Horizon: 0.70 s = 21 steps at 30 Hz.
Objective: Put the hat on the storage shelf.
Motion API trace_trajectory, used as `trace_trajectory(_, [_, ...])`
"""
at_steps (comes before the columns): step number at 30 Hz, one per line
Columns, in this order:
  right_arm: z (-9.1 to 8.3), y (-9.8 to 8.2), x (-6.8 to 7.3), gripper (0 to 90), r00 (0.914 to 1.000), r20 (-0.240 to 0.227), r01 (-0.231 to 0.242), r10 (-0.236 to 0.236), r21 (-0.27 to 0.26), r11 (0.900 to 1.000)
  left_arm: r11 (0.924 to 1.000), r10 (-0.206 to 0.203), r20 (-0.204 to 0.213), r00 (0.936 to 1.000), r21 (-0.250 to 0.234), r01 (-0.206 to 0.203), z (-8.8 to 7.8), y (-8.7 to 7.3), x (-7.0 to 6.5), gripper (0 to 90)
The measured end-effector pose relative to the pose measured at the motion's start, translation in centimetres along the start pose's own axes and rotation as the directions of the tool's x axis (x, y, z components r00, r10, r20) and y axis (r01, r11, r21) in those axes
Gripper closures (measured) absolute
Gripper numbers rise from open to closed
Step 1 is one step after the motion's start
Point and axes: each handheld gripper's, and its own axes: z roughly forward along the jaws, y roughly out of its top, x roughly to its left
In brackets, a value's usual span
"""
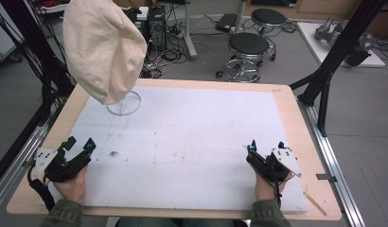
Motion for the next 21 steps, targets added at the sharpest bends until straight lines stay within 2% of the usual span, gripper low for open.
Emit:
trace_trajectory(10, [-0.13, -0.12, -0.2, 9.2, 0.9999, -0.001, -0.011, 0.011, -0.002, 1.0, 1.0, 0.005, 0.002, 1.0, 0.006, -0.005, -0.18, -0.01, 0.01, 28.1])
trace_trajectory(17, [0.01, -0.2, -0.32, 9.2, 0.9996, -0.01, -0.025, 0.025, 0.011, 1.0, 1.0, -0.001, 0.002, 1.0, 0.007, 0.001, -0.2, -0.04, 0.04, 28.1])
trace_trajectory(21, [0.09, -0.32, -0.28, 9.2, 0.9996, -0.013, -0.026, 0.026, 0.036, 0.999, 1.0, 0.001, 0.001, 1.0, 0.009, -0.001, -0.18, -0.05, 0.07, 28.1])
